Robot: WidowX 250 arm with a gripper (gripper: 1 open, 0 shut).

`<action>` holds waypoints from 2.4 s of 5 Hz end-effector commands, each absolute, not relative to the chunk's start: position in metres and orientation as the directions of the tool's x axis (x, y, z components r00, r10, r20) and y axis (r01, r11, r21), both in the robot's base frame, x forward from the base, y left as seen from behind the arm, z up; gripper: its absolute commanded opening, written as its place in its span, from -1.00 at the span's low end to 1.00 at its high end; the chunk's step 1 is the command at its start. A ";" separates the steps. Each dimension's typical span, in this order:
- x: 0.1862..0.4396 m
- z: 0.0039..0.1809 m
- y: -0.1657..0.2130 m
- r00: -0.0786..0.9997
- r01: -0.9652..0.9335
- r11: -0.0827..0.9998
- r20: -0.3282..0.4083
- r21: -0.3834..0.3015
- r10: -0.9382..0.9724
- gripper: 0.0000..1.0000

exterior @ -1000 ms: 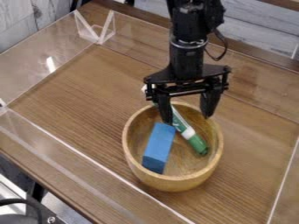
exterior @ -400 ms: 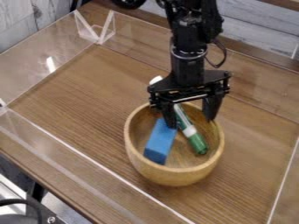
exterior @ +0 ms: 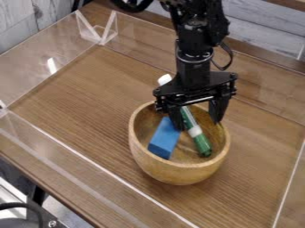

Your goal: Remove the green marker from inside the brown bowl and put it on the table

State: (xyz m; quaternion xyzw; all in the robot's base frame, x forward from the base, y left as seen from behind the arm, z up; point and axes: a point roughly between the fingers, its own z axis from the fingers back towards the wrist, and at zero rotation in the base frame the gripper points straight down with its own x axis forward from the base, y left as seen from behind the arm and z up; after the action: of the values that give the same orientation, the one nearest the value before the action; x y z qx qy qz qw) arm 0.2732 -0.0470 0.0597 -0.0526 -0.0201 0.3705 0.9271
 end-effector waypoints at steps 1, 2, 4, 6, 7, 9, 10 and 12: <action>0.272 0.058 -0.052 0.733 -0.675 0.729 0.005 -0.112 0.680 1.00; 0.272 0.054 -0.053 0.730 -0.679 0.726 0.006 -0.110 0.683 1.00; 0.271 0.049 -0.055 0.724 -0.685 0.721 0.008 -0.105 0.689 1.00; 0.262 0.046 -0.054 0.732 -0.678 0.730 0.014 -0.086 0.681 -1.00; 0.266 0.048 -0.049 0.743 -0.665 0.742 0.026 -0.082 0.669 -1.00; 0.268 0.053 -0.044 0.767 -0.638 0.767 0.034 -0.063 0.641 -1.00; 0.267 0.057 -0.045 0.780 -0.624 0.780 0.029 -0.047 0.625 -1.00; 0.263 0.067 -0.045 0.806 -0.591 0.806 0.018 -0.011 0.591 -1.00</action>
State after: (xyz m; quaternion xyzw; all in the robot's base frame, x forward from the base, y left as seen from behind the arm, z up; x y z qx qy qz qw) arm 0.2511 -0.0420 0.0462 0.0151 0.0285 0.3157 0.9483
